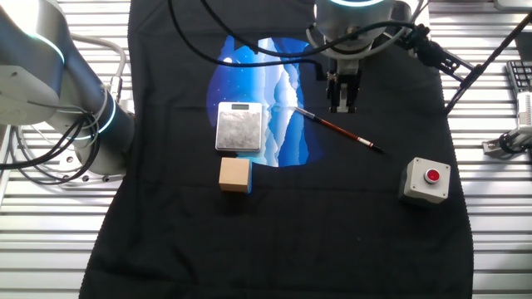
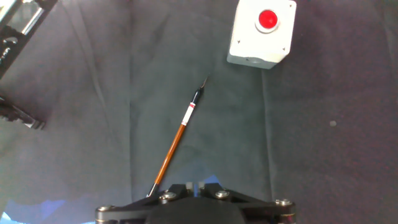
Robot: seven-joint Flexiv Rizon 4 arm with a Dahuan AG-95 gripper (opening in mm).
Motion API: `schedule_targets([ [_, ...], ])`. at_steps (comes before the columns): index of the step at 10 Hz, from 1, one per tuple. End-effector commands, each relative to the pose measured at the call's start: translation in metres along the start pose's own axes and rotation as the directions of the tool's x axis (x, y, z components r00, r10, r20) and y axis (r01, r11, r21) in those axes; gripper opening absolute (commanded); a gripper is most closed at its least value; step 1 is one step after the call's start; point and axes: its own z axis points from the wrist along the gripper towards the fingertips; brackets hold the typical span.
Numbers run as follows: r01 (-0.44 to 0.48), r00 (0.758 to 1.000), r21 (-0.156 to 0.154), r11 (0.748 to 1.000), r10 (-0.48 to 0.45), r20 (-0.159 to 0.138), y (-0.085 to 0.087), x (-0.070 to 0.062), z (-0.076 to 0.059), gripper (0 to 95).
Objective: Place the brush on the pen rack
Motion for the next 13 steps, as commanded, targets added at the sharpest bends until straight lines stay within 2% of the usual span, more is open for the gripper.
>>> schedule_targets([
  [1, -0.002, 1.000, -0.003, 1.000, 0.002, 0.002, -0.001, 0.002, -0.001, 0.0],
  [3, -0.004, 1.000, -0.005, 1.000, 0.004, -0.004, -0.001, 0.002, -0.001, 0.0],
  [4, -0.001, 1.000, -0.007, 1.000, 0.001, -0.024, -0.001, 0.002, -0.001, 0.0],
  [5, -0.001, 1.000, -0.007, 1.000, 0.001, -0.024, -0.001, 0.002, -0.001, 0.0],
  [6, -0.010, 0.993, 0.001, 1.000, 0.010, -0.117, -0.001, 0.000, 0.000, 0.0],
  [10, -0.022, 0.993, -0.002, 1.000, 0.022, -0.119, -0.005, -0.006, 0.029, 0.0],
  [13, -0.049, 0.995, 0.006, 0.999, 0.049, -0.087, 0.002, -0.008, 0.041, 0.0],
])
